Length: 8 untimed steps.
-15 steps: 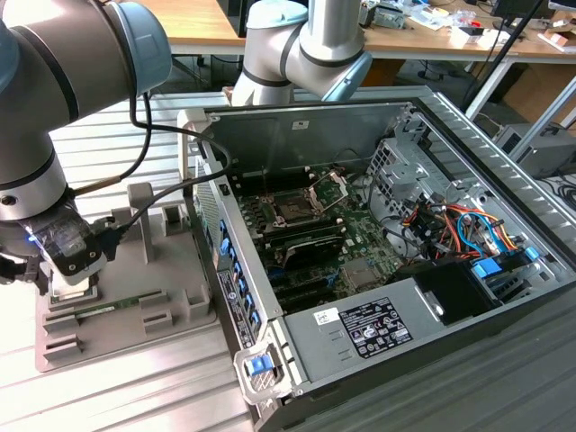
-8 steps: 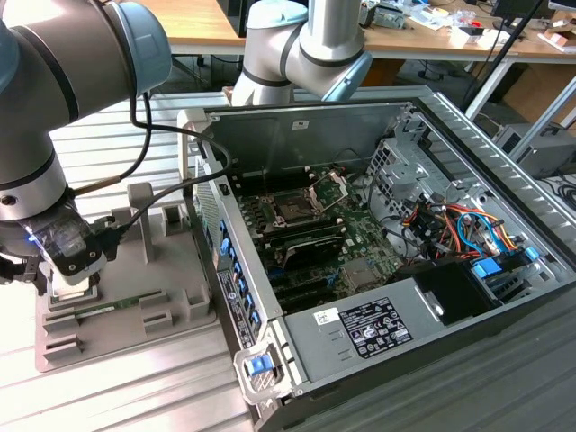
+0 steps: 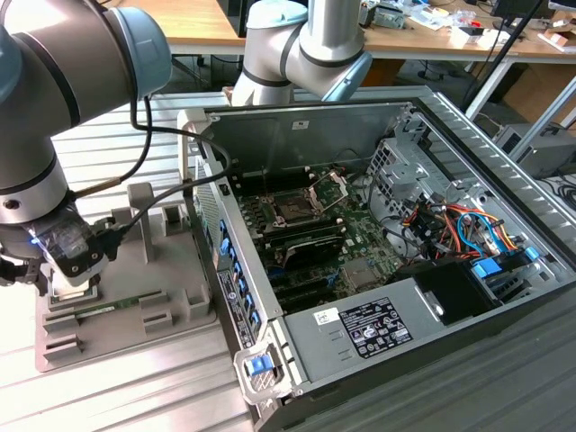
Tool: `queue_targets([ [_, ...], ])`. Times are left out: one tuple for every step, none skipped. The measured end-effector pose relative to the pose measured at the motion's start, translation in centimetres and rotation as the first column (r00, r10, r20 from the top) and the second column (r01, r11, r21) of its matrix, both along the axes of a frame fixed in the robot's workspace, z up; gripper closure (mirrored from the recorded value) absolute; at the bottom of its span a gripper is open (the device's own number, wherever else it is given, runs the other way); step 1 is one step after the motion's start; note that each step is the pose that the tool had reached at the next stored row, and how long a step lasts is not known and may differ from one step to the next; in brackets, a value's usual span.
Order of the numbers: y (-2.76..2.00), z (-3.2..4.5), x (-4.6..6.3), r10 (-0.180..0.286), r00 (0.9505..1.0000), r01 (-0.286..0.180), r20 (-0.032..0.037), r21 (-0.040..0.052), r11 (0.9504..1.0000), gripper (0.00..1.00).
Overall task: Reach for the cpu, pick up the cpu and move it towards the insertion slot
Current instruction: 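Pick up the cpu and move it towards the insertion slot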
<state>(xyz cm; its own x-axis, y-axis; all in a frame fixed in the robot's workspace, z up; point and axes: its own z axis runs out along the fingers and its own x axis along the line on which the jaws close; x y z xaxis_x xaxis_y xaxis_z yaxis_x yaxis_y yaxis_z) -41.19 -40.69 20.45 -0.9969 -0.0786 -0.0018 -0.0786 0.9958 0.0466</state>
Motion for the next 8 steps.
queue_targets([
  [0.04,-0.04,0.00,0.003,1.0000,-0.003,0.0000,0.0000,1.0000,0.34],
  [0.12,-0.10,0.00,0.005,1.0000,-0.005,0.0002,0.0001,1.0000,0.34],
  [0.17,-0.15,0.00,0.005,1.0000,-0.005,0.0003,0.0002,1.0000,0.34],
  [0.28,-0.18,0.00,0.006,1.0000,-0.006,0.0001,0.0001,1.0000,0.34],
  [0.46,-0.24,0.00,0.006,1.0000,-0.006,0.0001,0.0001,1.0000,0.34],
  [0.61,-0.28,0.00,0.007,1.0000,-0.007,0.0002,0.0001,1.0000,0.34],
  [0.72,-0.31,0.00,0.007,1.0000,-0.007,0.0000,0.0001,1.0000,0.34],
  [0.84,-0.36,0.00,0.007,1.0000,-0.007,0.0001,0.0001,1.0000,0.34],
])
